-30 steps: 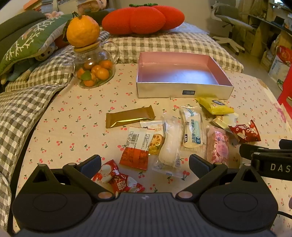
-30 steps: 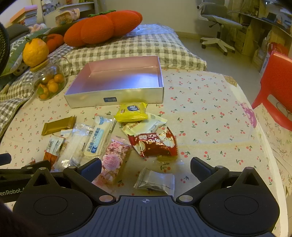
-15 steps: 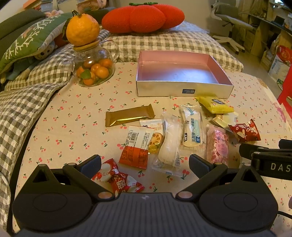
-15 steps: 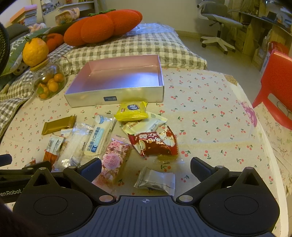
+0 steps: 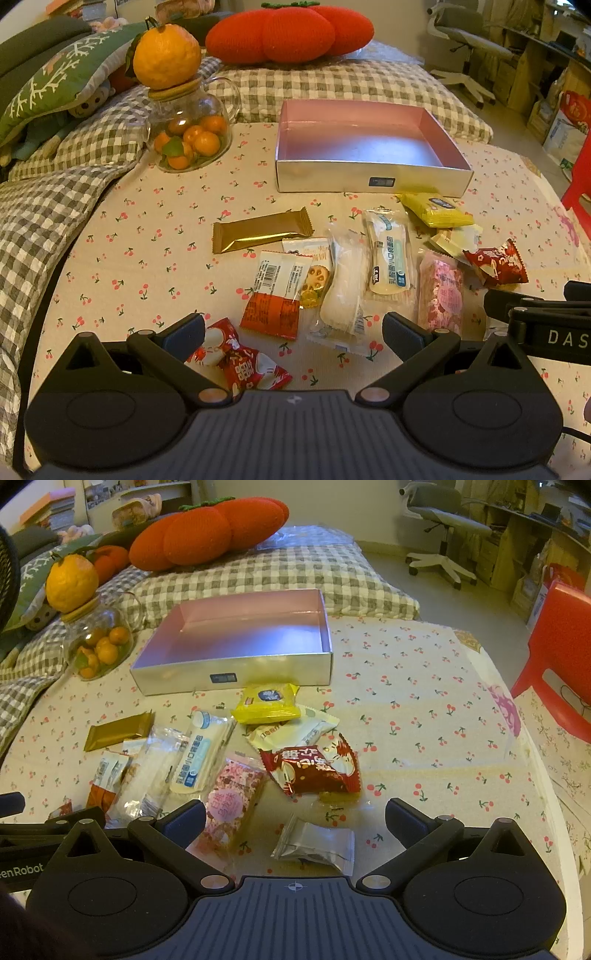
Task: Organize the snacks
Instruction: 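Grasp the gold bar with the left gripper while the right grasps the yellow packet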
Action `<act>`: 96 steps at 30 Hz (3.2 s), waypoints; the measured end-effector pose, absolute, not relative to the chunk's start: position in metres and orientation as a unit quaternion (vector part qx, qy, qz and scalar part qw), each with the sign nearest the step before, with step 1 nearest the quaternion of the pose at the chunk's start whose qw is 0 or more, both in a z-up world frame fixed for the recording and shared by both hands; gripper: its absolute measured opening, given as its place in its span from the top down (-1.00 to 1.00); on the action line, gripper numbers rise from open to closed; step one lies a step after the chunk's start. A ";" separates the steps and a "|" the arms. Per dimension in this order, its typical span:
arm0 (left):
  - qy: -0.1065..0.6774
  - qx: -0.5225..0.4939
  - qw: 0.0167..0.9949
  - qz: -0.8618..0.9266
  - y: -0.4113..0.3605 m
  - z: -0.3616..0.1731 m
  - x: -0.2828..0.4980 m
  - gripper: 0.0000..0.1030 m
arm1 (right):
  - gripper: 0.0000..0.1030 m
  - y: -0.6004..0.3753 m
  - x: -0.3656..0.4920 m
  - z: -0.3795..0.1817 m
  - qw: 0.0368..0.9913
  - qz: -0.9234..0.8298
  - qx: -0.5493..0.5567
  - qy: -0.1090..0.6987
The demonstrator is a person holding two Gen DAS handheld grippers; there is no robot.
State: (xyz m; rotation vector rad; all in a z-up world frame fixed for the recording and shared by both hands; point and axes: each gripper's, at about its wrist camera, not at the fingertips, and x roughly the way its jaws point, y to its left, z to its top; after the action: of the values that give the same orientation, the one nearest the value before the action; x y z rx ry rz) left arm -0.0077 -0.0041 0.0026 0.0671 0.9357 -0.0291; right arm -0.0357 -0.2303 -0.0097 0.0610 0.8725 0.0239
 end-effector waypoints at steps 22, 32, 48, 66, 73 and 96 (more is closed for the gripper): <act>0.464 0.034 0.883 -0.054 0.002 0.010 0.010 -0.99 | -1.00 -0.237 -0.026 -0.005 0.899 0.024 0.026 0.436; 0.477 0.022 0.876 -0.073 0.018 0.022 0.035 -0.98 | -1.00 -0.245 -0.003 0.016 0.887 0.057 0.046 0.455; 0.482 0.001 0.867 -0.121 0.050 -0.009 0.112 -0.87 | -1.00 -0.253 0.055 -0.002 0.874 0.089 0.100 0.468; 0.481 0.045 0.851 -0.209 0.071 -0.054 0.140 -0.58 | -0.99 -0.231 0.101 -0.043 0.885 0.110 0.062 0.448; 0.475 0.071 0.843 -0.240 0.072 -0.055 0.127 -0.60 | -0.88 -0.225 0.098 -0.050 0.893 0.096 0.032 0.438; 0.450 0.090 0.869 -0.185 0.046 -0.053 0.131 0.22 | -0.14 -0.222 0.095 -0.055 0.899 0.090 0.041 0.427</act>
State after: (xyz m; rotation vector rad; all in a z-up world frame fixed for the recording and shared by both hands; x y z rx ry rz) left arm 0.1311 0.0458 -0.0530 0.1885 0.9404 -0.3874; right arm 0.0946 -0.2223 -0.0548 0.0839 0.8851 0.1860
